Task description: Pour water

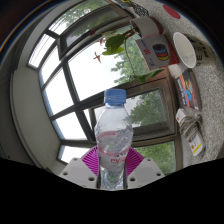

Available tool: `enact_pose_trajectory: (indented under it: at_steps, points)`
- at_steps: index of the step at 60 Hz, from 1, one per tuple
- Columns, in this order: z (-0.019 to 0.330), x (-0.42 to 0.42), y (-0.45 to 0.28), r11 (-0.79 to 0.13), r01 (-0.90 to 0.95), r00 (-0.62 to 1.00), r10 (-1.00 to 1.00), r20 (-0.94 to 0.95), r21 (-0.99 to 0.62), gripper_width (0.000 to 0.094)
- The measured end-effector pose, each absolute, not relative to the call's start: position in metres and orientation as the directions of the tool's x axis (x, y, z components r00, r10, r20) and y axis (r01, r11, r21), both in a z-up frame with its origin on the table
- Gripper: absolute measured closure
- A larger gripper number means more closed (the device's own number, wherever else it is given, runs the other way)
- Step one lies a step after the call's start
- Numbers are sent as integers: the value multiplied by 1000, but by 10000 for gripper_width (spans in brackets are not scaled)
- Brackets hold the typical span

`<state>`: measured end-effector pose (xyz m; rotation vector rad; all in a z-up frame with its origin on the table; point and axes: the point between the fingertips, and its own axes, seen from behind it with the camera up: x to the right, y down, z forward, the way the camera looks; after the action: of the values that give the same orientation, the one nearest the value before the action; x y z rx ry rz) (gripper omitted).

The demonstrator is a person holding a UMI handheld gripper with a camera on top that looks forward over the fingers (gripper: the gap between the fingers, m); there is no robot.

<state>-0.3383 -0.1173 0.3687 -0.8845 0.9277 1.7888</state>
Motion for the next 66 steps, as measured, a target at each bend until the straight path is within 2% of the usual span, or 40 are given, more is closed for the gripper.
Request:
enact_pose_trajectory:
  at_steps: [7,15,24,30,35,39,45,47,50,54,59,62,66]
  points:
    - [340,-300,-91,-319,-829,-551,321,-771,459,644]
    - [299,-265,-69,-282,-728,-685,250,-684,625,644]
    - [281,-255,-63,-276,-708,-705,212,-677,650,644]
    - [289,-253,-68,-294,-708,-703,206,-680,643,643]
    - [302,-258,-68,-325,-759,-639,209,-740,564,643]
    - [323,-262,-69,-334,-844,-507,237,-829,420,644]
    - [366,-251,-78,-291,-952,-203,366,-908,96,643]
    - [382,-233,-84,-254,-967,-89,409,-908,-19,643]
    - [402,-225,-80,-147,-961,145,448,-882,-232,645]
    - [423,-196,-81,13,-877,433,459,-776,-481,645]
    - [440,-159,-85,185,-691,703,393,-592,-698,645]
    - [436,-137,-81,245,-560,816,331,-475,-792,645]
    - [416,-106,-77,274,-389,914,230,-333,-879,645]
